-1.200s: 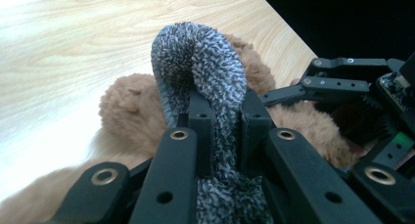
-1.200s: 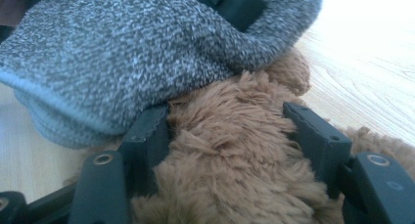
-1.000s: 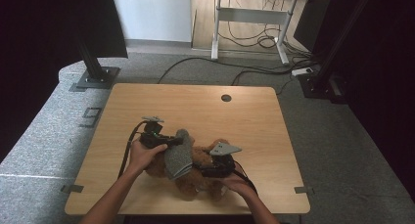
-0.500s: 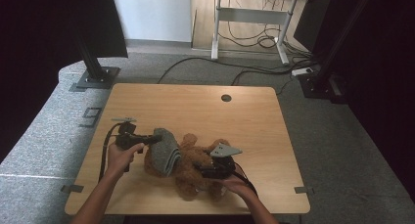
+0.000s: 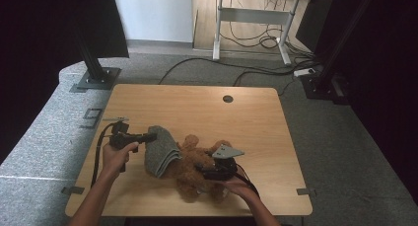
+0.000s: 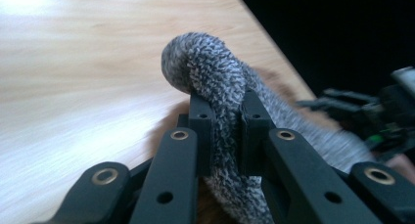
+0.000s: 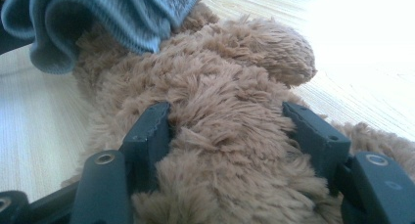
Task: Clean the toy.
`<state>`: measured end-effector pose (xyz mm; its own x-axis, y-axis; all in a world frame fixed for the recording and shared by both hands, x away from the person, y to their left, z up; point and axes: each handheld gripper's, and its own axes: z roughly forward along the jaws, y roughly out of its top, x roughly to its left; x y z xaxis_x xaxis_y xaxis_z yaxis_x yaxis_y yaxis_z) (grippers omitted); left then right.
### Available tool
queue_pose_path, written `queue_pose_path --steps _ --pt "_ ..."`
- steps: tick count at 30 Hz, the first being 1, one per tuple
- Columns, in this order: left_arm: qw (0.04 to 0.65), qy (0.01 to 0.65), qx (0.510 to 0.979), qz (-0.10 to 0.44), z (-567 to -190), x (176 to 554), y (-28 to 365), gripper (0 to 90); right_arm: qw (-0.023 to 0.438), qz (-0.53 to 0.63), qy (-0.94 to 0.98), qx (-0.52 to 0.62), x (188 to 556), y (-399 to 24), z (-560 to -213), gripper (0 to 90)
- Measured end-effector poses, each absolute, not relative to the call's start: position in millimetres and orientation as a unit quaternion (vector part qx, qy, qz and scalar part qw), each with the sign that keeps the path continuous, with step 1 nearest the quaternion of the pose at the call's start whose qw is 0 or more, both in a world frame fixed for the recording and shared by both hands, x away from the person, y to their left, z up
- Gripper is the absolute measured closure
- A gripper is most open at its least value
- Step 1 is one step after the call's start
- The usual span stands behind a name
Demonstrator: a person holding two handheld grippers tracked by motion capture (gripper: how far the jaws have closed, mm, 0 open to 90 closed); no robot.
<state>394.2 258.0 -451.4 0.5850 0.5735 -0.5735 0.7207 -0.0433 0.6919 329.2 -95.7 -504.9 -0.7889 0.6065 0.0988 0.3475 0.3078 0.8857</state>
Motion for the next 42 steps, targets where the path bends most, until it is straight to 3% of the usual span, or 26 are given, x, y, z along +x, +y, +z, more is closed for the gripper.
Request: queue_pose_path --steps 8,18,42 --pt "0.52 0.394 0.75 -0.109 -436.2 407.3 193.3 79.3 0.129 0.509 0.797 0.299 328.9 -95.8 -505.4 37.5" --pt "0.439 0.388 0.807 -0.078 -450.2 421.3 129.8 79.3 0.134 0.511 0.797 0.294 326.9 -95.5 -506.2 37.9" --pt "0.379 0.439 0.814 -0.019 -465.7 439.4 153.9 79.8 0.141 0.511 0.797 0.291 322.5 -95.1 -505.8 38.5"
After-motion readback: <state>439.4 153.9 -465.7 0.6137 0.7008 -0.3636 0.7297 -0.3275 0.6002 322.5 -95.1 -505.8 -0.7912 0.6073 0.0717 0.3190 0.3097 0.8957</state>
